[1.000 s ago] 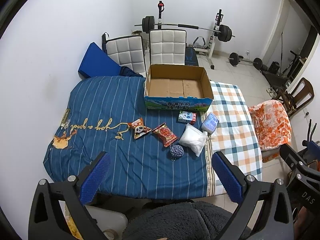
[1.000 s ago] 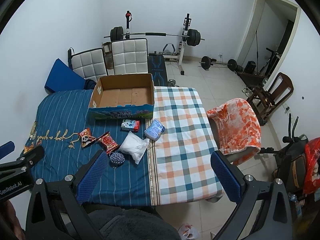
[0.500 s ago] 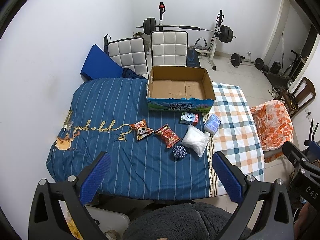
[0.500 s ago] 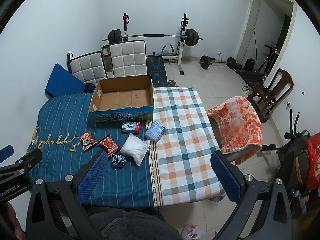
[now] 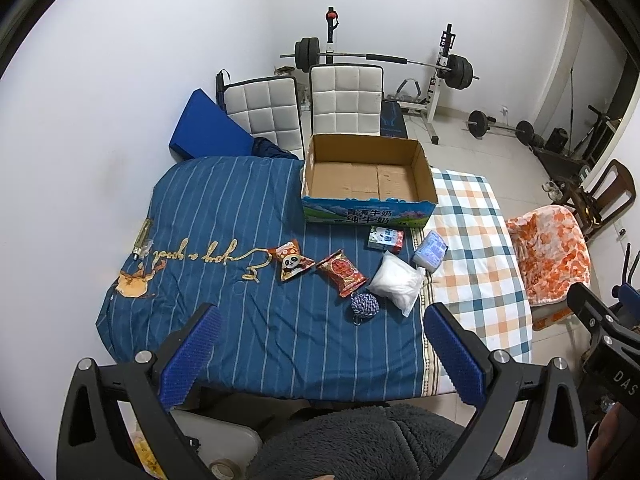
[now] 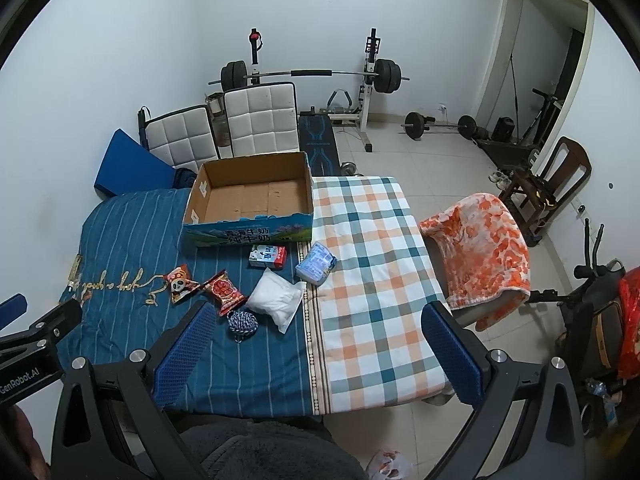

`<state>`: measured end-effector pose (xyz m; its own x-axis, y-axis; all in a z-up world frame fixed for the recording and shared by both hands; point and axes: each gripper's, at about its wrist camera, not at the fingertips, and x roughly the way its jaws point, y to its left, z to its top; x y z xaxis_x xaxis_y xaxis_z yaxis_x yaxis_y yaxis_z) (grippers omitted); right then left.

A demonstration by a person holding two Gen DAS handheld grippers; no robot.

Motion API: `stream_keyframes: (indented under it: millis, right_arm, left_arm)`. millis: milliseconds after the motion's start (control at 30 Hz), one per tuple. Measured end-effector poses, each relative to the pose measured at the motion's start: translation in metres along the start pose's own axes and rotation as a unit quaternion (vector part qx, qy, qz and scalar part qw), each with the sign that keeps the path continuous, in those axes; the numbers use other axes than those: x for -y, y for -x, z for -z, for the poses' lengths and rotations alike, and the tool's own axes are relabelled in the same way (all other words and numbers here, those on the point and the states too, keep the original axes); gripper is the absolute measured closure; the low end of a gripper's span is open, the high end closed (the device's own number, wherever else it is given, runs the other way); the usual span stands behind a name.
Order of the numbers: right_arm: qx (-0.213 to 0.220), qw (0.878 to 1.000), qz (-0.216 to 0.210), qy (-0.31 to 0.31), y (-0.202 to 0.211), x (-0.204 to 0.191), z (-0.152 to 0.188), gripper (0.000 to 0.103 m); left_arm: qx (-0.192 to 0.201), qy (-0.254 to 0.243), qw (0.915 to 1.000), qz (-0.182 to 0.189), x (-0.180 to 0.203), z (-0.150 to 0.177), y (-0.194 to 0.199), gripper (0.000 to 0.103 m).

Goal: Organize soft objects

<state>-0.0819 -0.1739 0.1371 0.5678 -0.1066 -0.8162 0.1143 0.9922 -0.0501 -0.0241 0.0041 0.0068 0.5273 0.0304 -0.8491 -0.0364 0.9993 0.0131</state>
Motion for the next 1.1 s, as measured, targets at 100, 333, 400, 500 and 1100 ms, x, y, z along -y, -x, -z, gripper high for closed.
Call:
stream_keyframes:
  millis: [100,333,400,500,1100]
  right_arm:
    - [0.001,1.0,0.001,-0.001,0.0,0.001,0.001,0.0]
    - [0.001,1.0,0.0,-0.002,0.001,0.001,0.001,0.0]
    - [0.001,1.0,0.001,-0.001,0.0,0.0,0.002,0.0]
    - [0.002,1.0,0.001,-0.001,0.0,-0.001,0.002,0.0]
    - [-0.012,1.0,-0.004,0.0,-0.021,0.004,0.0,0.0]
  left_arm:
    - [0.001,0.0,1.0,-0.002,0.0,0.0,0.0,0.0]
    - [0.0,0.0,1.0,-0.001,0.0,0.001,0.0,0.0]
    - [0.0,0.001,1.0,0.0,0.0,0.001,0.0,0.0]
    - [0.001,0.0,1.0,0.001,0.001,0.001,0.0,0.0]
    - [-0.022,0.007,0.9997,0.008,0.007,-0.007,-0.022,0.0]
